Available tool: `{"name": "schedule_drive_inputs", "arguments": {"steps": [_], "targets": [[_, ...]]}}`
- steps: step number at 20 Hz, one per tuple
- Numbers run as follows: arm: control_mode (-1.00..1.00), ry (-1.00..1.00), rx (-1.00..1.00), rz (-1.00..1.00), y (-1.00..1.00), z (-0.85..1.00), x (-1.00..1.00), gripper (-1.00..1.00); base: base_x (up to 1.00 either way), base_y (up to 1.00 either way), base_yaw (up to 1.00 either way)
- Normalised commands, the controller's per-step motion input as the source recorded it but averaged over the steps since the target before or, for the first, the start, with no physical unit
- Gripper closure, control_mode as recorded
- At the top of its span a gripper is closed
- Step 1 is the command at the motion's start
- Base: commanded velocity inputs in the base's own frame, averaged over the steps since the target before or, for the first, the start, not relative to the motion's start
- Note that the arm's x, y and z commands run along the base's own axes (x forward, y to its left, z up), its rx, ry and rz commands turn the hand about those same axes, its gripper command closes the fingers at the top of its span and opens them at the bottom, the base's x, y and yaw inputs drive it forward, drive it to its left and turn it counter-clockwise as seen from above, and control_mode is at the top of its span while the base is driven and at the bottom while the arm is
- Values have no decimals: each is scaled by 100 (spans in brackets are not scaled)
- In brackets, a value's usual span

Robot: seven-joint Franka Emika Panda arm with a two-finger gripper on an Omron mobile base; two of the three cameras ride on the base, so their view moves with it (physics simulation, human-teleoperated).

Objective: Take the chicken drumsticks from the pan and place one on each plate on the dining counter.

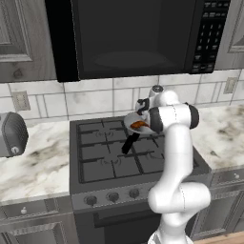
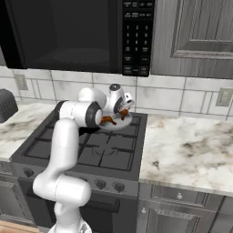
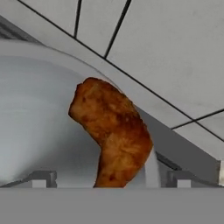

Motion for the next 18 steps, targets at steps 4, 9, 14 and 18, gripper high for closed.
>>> {"name": "schedule_drive_inputs", "arguments": {"steps": [4, 9, 14, 18], "targets": [[-100, 0, -6, 3, -9, -46, 36, -100, 0, 0, 0], [-100, 3, -6, 1, -1, -51, 20, -100, 0, 0, 0], [-100, 3, -4, 0, -2, -40, 7, 100, 0, 0, 0], [-100, 0, 15, 0, -21, -23, -41, 100, 0, 0, 0]]}}
